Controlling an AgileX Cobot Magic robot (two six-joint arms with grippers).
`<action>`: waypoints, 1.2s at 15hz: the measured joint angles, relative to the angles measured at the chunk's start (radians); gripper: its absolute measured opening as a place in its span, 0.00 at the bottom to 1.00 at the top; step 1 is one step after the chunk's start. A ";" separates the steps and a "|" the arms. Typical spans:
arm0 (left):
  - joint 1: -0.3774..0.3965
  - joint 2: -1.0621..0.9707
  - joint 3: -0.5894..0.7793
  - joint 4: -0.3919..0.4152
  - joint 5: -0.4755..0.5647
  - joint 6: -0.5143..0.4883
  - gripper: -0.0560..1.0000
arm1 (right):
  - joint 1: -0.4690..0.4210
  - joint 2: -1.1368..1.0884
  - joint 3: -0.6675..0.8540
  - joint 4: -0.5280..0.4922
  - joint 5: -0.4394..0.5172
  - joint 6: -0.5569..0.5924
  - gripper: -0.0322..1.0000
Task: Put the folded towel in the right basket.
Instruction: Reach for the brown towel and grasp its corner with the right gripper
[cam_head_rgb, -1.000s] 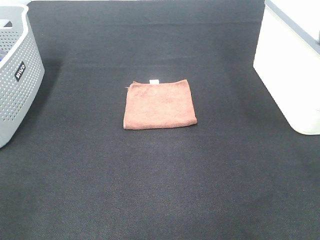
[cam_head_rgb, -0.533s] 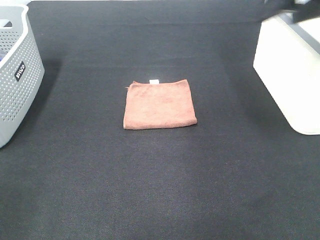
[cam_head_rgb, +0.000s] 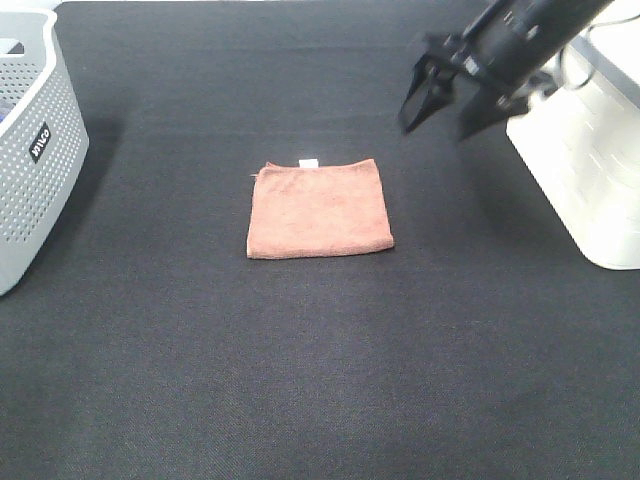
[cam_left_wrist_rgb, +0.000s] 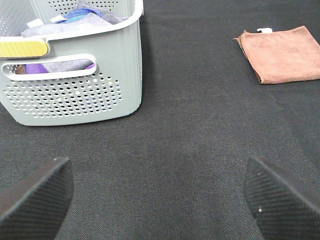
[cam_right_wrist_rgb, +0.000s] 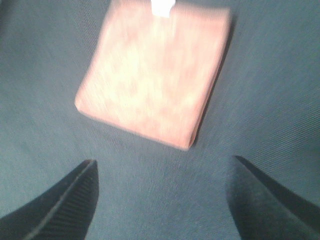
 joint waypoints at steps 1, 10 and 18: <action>0.000 0.000 0.000 0.000 0.000 0.000 0.88 | 0.000 0.054 -0.044 0.003 0.026 0.012 0.69; 0.000 0.000 0.000 0.000 0.000 0.000 0.88 | 0.000 0.455 -0.332 0.101 0.051 0.027 0.69; 0.000 0.000 0.000 0.000 0.000 0.000 0.88 | 0.000 0.526 -0.352 0.186 0.042 -0.055 0.64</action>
